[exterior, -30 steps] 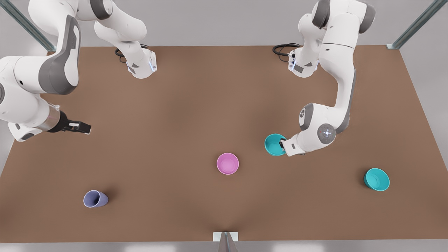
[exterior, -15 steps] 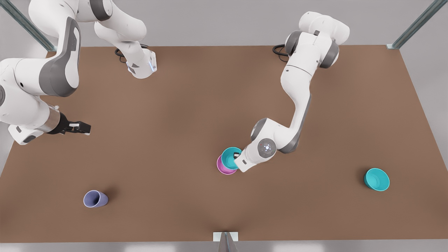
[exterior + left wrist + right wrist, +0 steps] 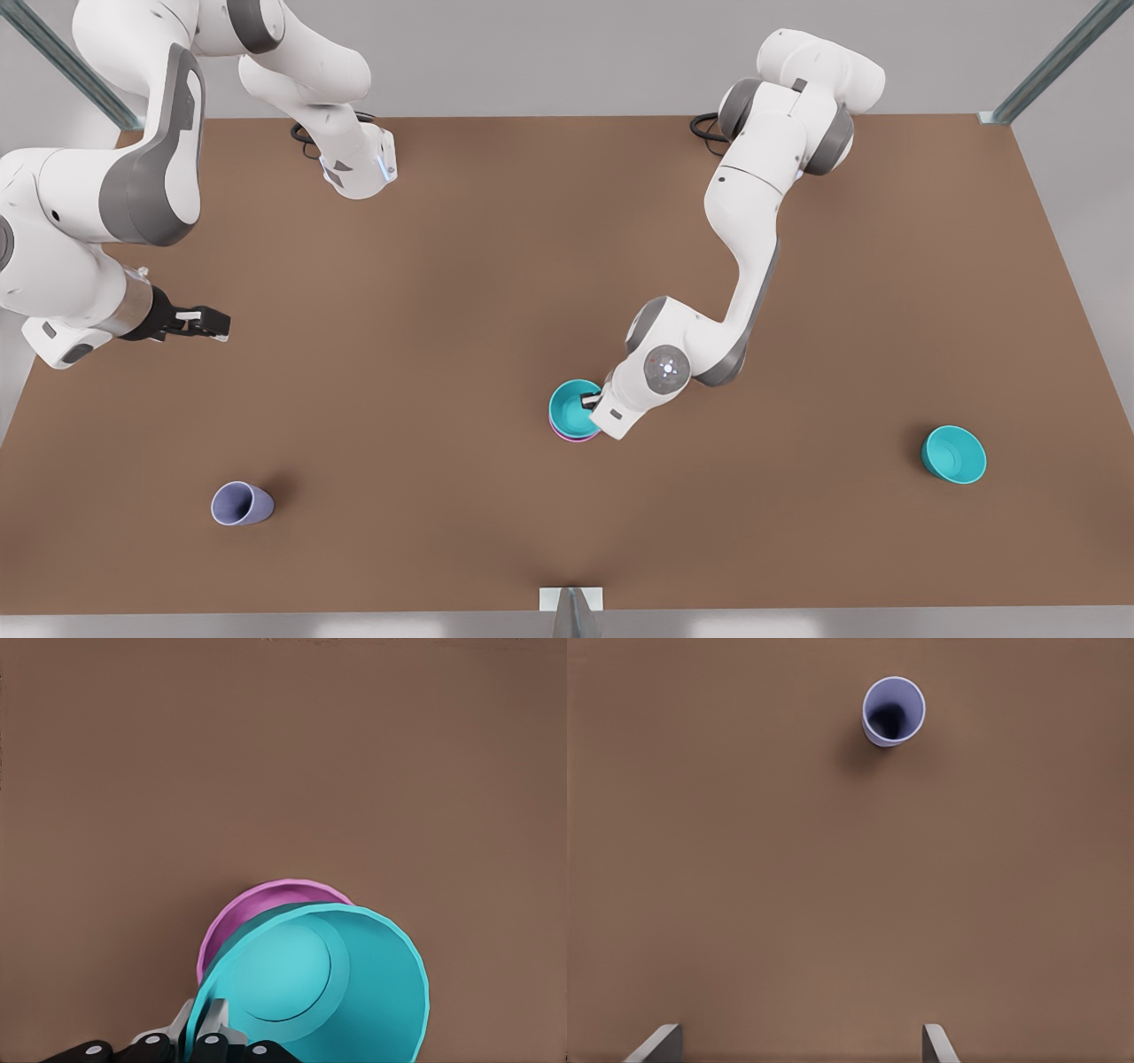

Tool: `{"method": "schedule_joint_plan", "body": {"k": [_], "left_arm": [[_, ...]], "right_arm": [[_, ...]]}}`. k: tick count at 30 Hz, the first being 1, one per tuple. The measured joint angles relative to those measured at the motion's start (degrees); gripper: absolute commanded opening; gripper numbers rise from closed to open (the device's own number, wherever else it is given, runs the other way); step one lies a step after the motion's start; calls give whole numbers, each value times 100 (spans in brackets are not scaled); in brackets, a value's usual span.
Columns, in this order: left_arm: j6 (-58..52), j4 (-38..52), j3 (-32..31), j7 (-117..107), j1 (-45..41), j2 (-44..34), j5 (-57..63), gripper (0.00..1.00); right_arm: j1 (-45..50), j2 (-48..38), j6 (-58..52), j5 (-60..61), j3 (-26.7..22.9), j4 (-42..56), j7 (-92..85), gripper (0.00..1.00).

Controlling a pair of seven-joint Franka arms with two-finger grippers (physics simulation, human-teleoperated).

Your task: Stack the blue bowl on the pink bowl

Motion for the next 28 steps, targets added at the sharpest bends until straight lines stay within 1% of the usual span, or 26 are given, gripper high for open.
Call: {"method": "schedule_joint_plan", "body": {"k": [11, 12, 13, 15, 16, 18, 20, 21, 23, 24, 28], "left_arm": [[31, -5, -9, -557, -68, 109, -5, 21], [33, -5, -5, -588, -53, 103, -10, 77], [33, -5, -1, -607, -29, 86, -22, 100], [-161, -8, 24, -616, 158, -149, -52, 100], [-483, -11, 33, -605, 423, -520, 99, 100], [-1414, -6, 41, -440, 1330, -1611, 719, 100], [-2228, -11, 43, 14, 2227, -2325, 1246, 100], [-2536, -152, 37, 268, 2540, -2639, 1427, 100], [-2831, -1087, -16, 694, 2680, -3474, 1649, 100], [-2922, -1332, -39, 875, 2673, -3701, 1628, 100], [-3271, -1402, -61, 1504, 2693, -3828, 1532, 100]], "right_arm": [[6, 7, 0, 3, 8, 0, -78, 100], [8, 8, 0, 2, 10, 0, -83, 100], [9, 8, 0, 2, 13, 0, -87, 100], [9, 8, 0, 1, 10, 0, -96, 100], [8, 8, 0, 0, 13, 0, -100, 100], [9, 8, 0, 0, 11, 0, -107, 100], [9, 8, 0, 0, 11, 0, -114, 100], [8, 8, 0, -1, 13, 0, -117, 100], [9, 8, 0, -1, 15, 0, -122, 100], [10, 8, 0, -1, 13, 0, -125, 100], [9, 8, 0, -1, 17, 0, -133, 100]]}}
